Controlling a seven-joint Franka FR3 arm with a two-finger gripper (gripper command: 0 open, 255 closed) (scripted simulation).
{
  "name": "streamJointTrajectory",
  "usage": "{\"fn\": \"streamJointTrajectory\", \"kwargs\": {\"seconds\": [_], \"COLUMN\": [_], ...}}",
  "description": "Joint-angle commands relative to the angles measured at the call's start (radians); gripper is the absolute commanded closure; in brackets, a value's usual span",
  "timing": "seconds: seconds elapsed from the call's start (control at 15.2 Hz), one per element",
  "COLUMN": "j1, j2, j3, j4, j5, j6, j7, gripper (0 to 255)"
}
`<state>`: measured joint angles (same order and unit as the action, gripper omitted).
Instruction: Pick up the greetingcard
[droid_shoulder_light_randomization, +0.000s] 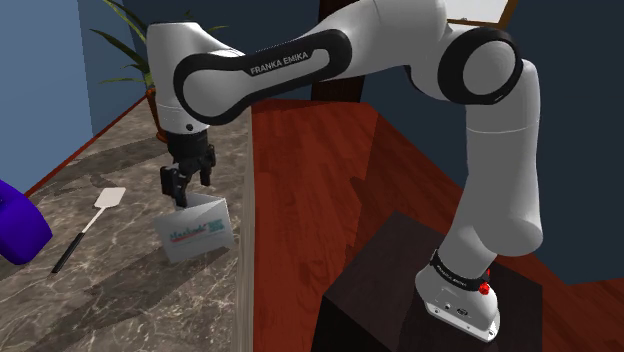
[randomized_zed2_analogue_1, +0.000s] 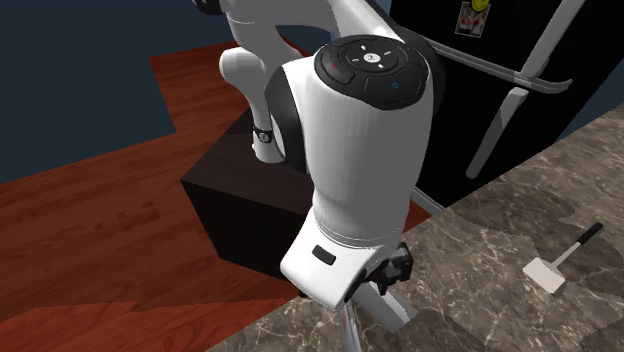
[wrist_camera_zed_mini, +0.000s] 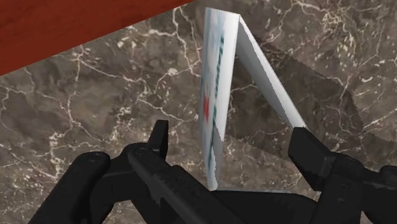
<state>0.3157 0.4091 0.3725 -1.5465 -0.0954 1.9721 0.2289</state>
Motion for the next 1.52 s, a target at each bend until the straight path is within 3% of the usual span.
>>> {"fn": "streamJointTrajectory", "kwargs": {"seconds": [0.0, 0.13, 0.4, 1.45], "j1": [0.005, 0.008, -0.003, 0.002], "j2": [0.049, 0.058, 0.043, 0.009], "j3": [-0.003, -0.004, -0.006, 0.003], "j4": [0.003, 0.040, -0.015, 0.140], "j5": [-0.006, -0.007, -0.003, 0.011], "j6": [-0.009, -0.036, 0.003, -0.184], "j7": [0.004, 0.002, -0.005, -0.008], "gripper": [255, 255, 255, 255]}}
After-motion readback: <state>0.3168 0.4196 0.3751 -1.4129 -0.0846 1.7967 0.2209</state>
